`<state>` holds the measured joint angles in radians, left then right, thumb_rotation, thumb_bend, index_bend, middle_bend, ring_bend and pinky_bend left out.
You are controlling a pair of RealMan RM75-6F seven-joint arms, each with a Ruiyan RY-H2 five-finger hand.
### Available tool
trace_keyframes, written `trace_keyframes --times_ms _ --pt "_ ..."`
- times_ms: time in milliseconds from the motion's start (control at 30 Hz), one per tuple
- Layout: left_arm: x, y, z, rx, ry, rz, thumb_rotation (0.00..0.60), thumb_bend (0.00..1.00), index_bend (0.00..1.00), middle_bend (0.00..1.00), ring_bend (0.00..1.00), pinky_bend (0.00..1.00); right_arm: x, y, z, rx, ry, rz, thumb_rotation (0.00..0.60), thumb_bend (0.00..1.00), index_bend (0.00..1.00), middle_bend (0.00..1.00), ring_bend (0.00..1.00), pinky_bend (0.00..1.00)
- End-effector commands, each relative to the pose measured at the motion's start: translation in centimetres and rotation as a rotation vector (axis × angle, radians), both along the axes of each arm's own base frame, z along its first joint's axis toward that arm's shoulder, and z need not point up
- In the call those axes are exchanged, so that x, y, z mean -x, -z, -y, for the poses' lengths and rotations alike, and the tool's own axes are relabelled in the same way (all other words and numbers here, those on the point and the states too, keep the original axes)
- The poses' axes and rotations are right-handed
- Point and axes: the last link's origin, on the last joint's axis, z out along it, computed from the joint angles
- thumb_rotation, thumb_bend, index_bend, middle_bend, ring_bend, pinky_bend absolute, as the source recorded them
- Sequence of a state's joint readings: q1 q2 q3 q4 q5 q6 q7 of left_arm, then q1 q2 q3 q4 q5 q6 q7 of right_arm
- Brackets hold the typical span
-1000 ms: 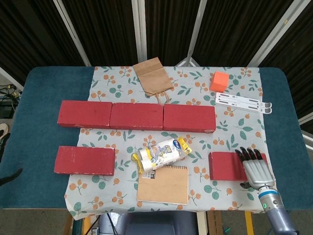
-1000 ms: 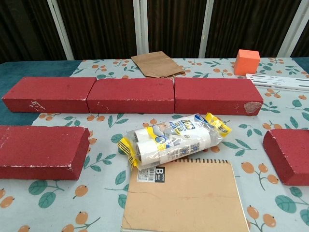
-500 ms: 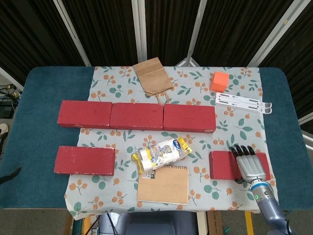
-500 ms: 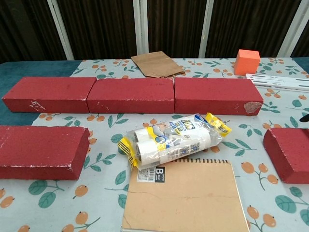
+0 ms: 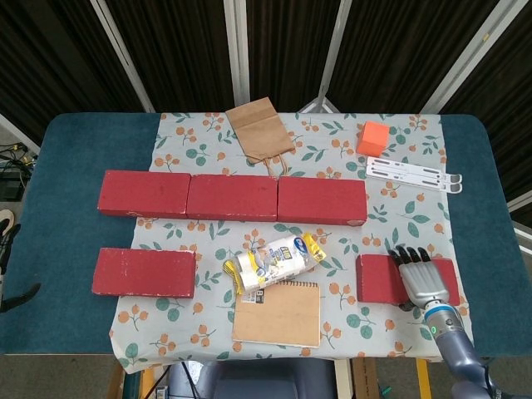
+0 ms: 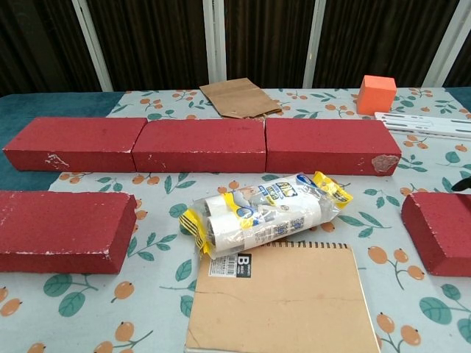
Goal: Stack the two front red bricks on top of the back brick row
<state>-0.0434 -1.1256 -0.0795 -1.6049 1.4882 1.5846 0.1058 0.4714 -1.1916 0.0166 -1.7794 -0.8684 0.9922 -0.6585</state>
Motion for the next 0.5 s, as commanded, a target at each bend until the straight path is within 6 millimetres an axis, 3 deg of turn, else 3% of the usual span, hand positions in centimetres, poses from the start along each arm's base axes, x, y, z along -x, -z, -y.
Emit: trace_keyframes --times_ms 33,500 --pt "0.0 -0.02 0.04 0.001 0.0 -0.001 0.6 0.1 0.06 0.01 0.01 0.08 -0.01 0.03 0.06 0.001 -0.002 0.001 0.6 0.06 0.0 0.04 0.09 0.0" --pt "0.12 -0.31 0.18 -0.003 -0.002 0.004 0.6 0.1 0.07 0.01 0.01 0.08 -0.17 0.21 0.28 -0.001 -0.005 -0.016 0.6 0.06 0.03 0.21 0.2 0.0"
